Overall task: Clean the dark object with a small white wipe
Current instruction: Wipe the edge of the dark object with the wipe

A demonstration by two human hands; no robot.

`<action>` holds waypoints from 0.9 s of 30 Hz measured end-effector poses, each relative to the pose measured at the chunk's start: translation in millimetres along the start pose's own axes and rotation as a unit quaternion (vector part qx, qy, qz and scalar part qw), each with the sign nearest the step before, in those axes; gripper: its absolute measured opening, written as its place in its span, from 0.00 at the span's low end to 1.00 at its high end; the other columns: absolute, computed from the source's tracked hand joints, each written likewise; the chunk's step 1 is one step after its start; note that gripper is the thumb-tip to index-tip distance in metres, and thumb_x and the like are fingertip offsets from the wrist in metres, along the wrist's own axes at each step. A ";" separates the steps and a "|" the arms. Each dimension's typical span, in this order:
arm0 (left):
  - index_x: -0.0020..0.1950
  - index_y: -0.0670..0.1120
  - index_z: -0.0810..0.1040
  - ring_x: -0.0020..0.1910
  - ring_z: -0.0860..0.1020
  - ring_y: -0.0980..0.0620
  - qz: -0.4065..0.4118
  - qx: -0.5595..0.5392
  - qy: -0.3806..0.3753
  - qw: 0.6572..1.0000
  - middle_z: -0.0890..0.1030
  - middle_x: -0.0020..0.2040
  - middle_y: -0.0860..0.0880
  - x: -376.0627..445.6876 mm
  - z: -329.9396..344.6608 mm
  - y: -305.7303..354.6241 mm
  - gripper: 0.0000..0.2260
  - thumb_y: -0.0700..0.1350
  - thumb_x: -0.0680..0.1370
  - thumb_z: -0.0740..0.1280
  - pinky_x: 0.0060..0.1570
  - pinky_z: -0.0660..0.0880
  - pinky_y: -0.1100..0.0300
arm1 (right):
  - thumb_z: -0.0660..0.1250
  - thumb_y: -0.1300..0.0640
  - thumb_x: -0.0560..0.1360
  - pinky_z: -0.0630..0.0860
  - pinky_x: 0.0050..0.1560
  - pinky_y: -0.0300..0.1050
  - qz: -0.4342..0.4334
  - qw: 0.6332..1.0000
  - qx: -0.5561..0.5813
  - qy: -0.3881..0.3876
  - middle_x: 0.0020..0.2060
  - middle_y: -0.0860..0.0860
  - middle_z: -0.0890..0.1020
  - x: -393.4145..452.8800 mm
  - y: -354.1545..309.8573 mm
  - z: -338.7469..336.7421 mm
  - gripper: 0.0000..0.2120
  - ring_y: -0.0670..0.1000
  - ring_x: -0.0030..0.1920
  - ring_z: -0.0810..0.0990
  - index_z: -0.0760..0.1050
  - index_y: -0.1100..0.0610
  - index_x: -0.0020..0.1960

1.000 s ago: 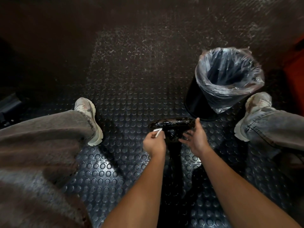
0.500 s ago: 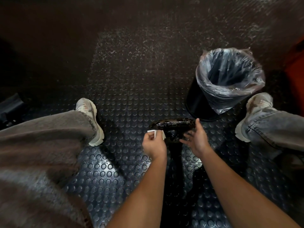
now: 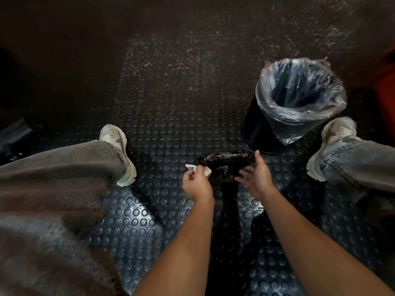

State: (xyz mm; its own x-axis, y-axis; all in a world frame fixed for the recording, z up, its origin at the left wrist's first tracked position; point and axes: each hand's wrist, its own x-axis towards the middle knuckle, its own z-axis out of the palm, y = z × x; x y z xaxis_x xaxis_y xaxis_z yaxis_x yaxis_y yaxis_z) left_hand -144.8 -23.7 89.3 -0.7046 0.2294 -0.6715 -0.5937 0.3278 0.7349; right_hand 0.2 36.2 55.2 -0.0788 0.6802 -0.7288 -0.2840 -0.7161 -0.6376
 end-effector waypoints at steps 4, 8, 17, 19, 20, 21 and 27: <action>0.40 0.46 0.79 0.34 0.77 0.54 0.146 0.118 -0.006 0.982 0.81 0.35 0.52 -9.1 3.9 -8.2 0.06 0.42 0.70 0.75 0.34 0.73 0.61 | 0.59 0.30 0.76 0.79 0.59 0.63 0.006 1.000 0.010 0.010 0.70 0.60 0.72 -1.6 1.4 1.2 0.38 0.61 0.66 0.75 0.65 0.53 0.77; 0.47 0.46 0.79 0.37 0.79 0.53 0.003 0.092 0.030 0.995 0.80 0.38 0.51 5.1 0.6 -7.8 0.06 0.42 0.74 0.74 0.36 0.74 0.63 | 0.57 0.31 0.78 0.78 0.60 0.64 0.003 1.000 0.008 -0.002 0.68 0.57 0.70 -3.5 -0.8 -0.3 0.37 0.61 0.68 0.73 0.60 0.51 0.80; 0.47 0.44 0.80 0.40 0.81 0.52 0.008 0.023 0.020 0.999 0.83 0.42 0.49 -2.1 3.2 -1.2 0.03 0.41 0.75 0.72 0.36 0.74 0.63 | 0.52 0.30 0.80 0.78 0.60 0.63 0.002 1.000 0.008 0.002 0.70 0.59 0.72 -4.8 -2.5 0.3 0.36 0.63 0.68 0.73 0.63 0.54 0.78; 0.45 0.44 0.80 0.36 0.77 0.56 0.089 0.080 0.002 0.993 0.81 0.38 0.52 -11.7 5.1 -8.5 0.04 0.41 0.74 0.73 0.34 0.72 0.63 | 0.51 0.31 0.80 0.76 0.62 0.66 0.000 1.000 0.010 -0.001 0.69 0.59 0.73 -6.2 -2.4 0.9 0.35 0.62 0.67 0.73 0.64 0.55 0.77; 0.44 0.44 0.80 0.35 0.76 0.56 0.107 0.095 -0.013 0.990 0.81 0.37 0.52 -13.4 6.3 -10.7 0.04 0.41 0.73 0.74 0.33 0.71 0.65 | 0.50 0.31 0.81 0.75 0.63 0.67 -0.002 1.000 0.011 0.000 0.69 0.59 0.73 -7.0 -2.6 1.3 0.35 0.62 0.68 0.73 0.64 0.54 0.77; 0.44 0.44 0.80 0.35 0.76 0.56 0.105 0.107 -0.017 0.989 0.80 0.37 0.52 -14.2 7.2 -10.7 0.04 0.40 0.73 0.74 0.31 0.71 0.68 | 0.50 0.31 0.81 0.74 0.64 0.67 0.000 1.000 0.013 0.001 0.69 0.59 0.73 -8.2 -3.4 1.4 0.35 0.62 0.68 0.72 0.63 0.54 0.77; 0.46 0.42 0.81 0.41 0.83 0.52 -0.121 0.037 0.023 0.992 0.85 0.41 0.49 10.9 -3.6 -10.9 0.07 0.44 0.72 0.74 0.39 0.73 0.62 | 0.49 0.31 0.80 0.75 0.64 0.67 0.001 1.000 0.007 -0.009 0.67 0.57 0.72 -8.0 -4.3 -3.0 0.37 0.64 0.69 0.71 0.60 0.54 0.79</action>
State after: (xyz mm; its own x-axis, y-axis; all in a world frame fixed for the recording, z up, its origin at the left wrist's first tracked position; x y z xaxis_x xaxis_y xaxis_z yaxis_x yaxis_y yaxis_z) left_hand -147.4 -28.1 74.3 -0.5629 0.0951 -0.8210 -0.7182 0.4353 0.5429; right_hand 4.9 33.4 63.0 -0.0961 0.6820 -0.7251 -0.2968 -0.7149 -0.6331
